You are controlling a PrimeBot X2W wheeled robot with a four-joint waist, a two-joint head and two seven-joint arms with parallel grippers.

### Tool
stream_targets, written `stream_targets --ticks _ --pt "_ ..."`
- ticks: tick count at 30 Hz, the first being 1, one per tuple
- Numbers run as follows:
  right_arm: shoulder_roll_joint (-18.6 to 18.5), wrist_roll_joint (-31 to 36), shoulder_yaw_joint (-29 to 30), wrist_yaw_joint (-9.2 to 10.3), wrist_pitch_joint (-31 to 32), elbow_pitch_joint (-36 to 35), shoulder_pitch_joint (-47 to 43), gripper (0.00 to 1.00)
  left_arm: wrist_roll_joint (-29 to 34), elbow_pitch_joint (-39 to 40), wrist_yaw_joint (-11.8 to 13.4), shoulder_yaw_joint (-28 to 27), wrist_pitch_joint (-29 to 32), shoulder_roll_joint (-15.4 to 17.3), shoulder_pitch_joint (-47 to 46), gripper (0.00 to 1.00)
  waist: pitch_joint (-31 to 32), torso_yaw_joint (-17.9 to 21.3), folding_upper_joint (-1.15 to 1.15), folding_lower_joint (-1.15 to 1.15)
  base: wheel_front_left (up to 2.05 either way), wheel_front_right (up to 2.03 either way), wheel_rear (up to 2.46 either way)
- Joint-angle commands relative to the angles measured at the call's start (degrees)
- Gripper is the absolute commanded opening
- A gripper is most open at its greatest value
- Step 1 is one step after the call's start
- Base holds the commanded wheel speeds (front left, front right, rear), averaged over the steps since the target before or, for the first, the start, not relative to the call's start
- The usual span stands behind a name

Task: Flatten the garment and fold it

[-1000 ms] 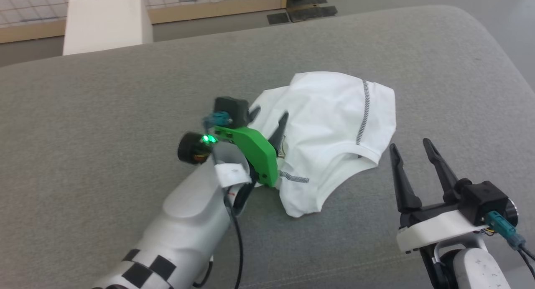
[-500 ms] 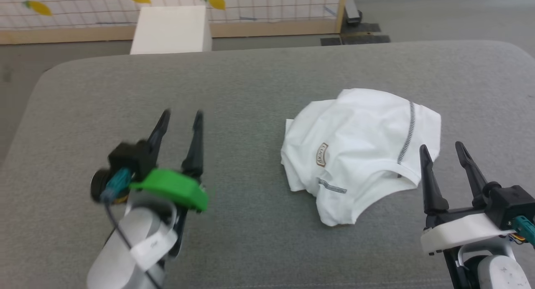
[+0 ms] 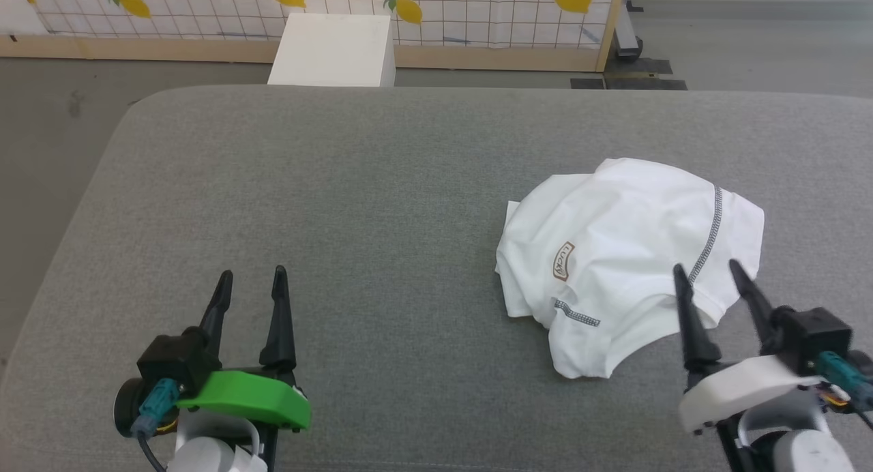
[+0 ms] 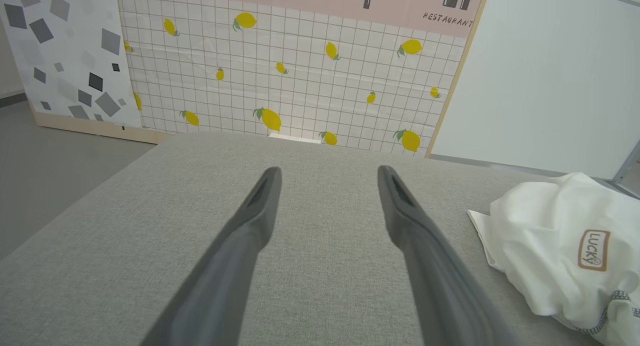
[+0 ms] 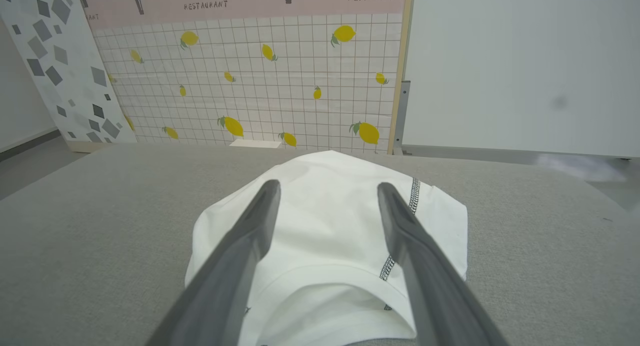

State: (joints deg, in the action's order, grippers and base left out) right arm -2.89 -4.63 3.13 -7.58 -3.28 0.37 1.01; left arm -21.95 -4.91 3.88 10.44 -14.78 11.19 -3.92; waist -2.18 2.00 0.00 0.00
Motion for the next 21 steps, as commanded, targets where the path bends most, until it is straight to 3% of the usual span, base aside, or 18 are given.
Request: stream_targets --ticks 1,9,19,20,21 --pt "0.0 -0.6 -1.1 0.09 2.0 0.8 -0.8 1.0 1.2 0.5 -0.7 -0.6 -0.2 -0.7 0.9 1.0 0.0 -0.4 0.0 0.0 0.0 0.0 0.0" --pt "0.0 -0.1 -9.5 0.09 16.8 4.0 2.5 1.0 3.8 0.6 -2.8 -2.9 -0.2 -3.2 0.3 1.0 -1.5 -1.4 0.0 0.0 0.0 0.0 0.0" --pt "0.0 3.5 -10.6 0.09 30.8 12.4 11.7 1.0 5.6 -0.6 -5.4 -3.9 -0.2 -6.1 -1.6 1.0 -5.2 -4.8 0.0 0.0 0.0 0.0 0.0" --pt "0.0 3.7 -10.6 0.09 31.5 13.1 12.4 0.91 5.6 -0.9 -5.6 -3.9 -0.2 -6.3 -1.7 1.0 -5.4 -5.2 0.0 0.0 0.0 0.0 0.0" --pt "0.0 3.8 -10.7 0.09 31.7 13.5 13.0 0.38 5.7 -1.1 -5.8 -4.0 -0.2 -6.5 -1.9 1.0 -5.6 -5.5 0.0 0.0 0.0 0.0 0.0"
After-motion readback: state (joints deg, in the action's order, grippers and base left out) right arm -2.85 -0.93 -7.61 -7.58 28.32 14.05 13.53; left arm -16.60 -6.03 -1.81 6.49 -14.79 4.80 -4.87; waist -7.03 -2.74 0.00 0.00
